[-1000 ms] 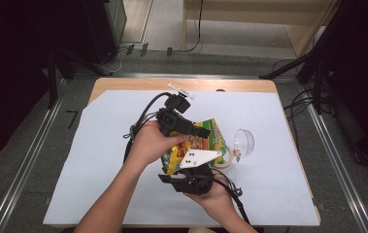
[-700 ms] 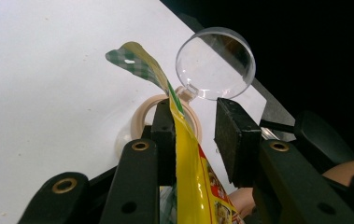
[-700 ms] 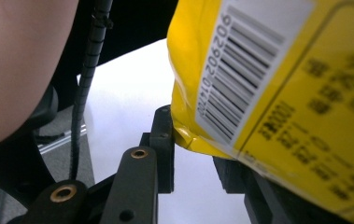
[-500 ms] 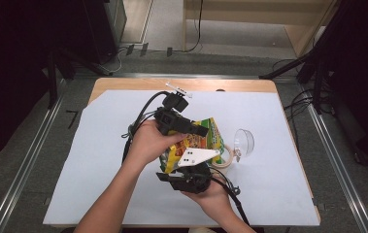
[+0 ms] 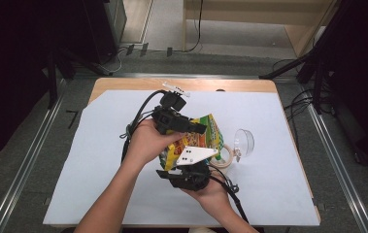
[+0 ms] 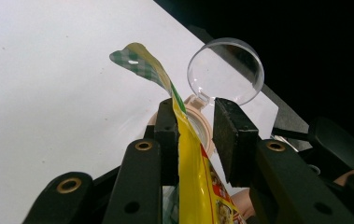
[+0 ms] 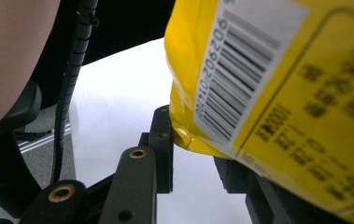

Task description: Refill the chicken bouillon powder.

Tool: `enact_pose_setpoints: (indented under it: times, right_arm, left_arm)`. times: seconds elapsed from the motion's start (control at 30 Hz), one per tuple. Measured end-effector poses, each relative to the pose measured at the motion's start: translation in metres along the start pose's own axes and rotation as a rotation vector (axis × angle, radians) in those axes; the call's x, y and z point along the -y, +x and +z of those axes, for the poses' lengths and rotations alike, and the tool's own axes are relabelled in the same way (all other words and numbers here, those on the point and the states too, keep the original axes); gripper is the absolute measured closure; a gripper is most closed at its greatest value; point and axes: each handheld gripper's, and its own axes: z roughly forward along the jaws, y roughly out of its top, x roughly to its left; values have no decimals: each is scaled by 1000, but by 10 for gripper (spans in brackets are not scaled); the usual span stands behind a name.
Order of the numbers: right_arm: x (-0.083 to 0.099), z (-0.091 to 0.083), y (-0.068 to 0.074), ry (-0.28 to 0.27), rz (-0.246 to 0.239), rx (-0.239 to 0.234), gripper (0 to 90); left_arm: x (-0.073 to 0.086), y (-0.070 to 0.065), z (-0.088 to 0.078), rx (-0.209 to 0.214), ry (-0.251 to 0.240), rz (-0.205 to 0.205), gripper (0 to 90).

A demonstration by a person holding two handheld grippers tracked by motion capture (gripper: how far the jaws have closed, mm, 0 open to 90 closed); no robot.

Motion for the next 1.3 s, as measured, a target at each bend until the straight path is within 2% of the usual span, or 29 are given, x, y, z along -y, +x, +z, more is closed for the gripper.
enact_pose_setpoints:
  times: [0.8,1.03,1.3]
  right_arm:
    - [1,2,0,9,-13,17,707]
    - [4,1,1,8,-2,12,706]
    - [5,1,1,7,2,10,706]
  left_arm:
    - [2,2,2,-4,0,-1,724]
    - [2,4,4,10,10,-12,723]
    - [3,4,5,7,14,-9,722]
